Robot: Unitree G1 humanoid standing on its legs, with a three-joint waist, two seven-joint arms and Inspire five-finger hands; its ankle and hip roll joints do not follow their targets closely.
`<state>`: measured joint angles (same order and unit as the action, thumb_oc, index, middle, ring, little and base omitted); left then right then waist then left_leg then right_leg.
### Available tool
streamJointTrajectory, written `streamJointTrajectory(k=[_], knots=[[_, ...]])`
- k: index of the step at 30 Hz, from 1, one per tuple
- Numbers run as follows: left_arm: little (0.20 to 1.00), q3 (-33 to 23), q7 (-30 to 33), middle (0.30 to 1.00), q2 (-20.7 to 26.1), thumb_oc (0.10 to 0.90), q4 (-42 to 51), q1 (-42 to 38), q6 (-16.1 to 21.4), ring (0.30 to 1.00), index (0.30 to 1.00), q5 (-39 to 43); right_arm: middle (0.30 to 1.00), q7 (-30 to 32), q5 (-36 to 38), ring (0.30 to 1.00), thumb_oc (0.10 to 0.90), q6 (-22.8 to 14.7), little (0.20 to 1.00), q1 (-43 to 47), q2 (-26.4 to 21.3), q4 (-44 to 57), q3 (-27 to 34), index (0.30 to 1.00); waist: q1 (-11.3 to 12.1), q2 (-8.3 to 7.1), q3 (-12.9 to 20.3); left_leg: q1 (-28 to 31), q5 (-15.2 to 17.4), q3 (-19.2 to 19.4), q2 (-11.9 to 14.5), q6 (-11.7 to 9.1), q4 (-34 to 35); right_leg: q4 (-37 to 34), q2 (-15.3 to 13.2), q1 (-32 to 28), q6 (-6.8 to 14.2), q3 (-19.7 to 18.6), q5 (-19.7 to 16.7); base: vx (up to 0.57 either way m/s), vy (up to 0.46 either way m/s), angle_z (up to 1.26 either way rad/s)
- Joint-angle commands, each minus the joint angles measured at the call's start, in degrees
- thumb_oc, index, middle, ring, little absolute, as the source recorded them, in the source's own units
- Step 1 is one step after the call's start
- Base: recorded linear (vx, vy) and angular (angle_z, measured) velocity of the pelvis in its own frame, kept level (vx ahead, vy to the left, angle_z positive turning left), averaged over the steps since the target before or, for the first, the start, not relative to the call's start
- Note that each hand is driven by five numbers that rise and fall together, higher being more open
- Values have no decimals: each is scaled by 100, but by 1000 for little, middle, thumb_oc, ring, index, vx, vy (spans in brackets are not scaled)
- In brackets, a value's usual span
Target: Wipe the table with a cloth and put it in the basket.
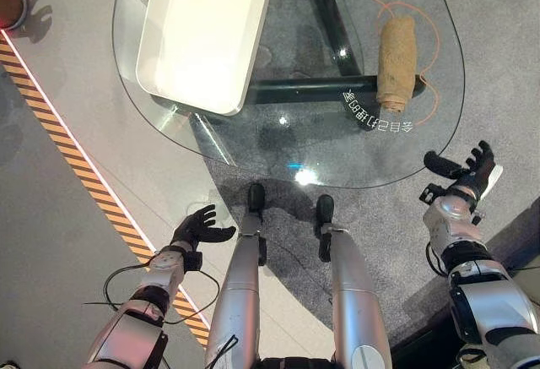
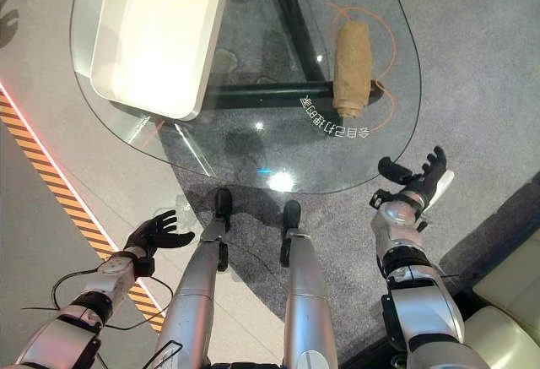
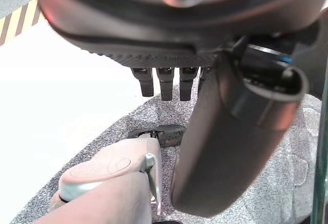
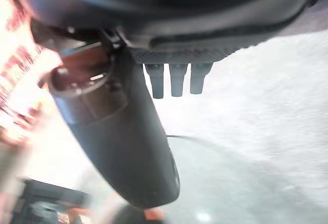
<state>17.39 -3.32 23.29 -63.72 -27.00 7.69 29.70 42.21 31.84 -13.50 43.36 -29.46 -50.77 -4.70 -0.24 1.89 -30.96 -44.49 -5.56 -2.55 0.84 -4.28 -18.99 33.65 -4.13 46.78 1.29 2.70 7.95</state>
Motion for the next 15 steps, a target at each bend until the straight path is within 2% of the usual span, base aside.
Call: streamJointTrajectory(k=[1, 15], knots=[[900, -50, 136, 900, 10, 800, -12, 269, 125, 900, 900, 257, 900, 874, -325, 900, 800, -422, 900, 80, -652, 270, 34, 900, -4, 18, 117, 37, 852, 128, -302, 273, -858, -534, 276, -263, -14, 99, -385, -5, 21, 3], [900, 33, 207, 900, -120, 800, 74, 209, 113, 900, 900, 328, 900, 1431, -1182, 900, 800, -31, 900, 765, -594, 1195, -467, 900, -8, 118, 117, 109, 788, 153, -295, 235, -652, -653, 288, -312, -52, 93, -317, 0, 2, 0]])
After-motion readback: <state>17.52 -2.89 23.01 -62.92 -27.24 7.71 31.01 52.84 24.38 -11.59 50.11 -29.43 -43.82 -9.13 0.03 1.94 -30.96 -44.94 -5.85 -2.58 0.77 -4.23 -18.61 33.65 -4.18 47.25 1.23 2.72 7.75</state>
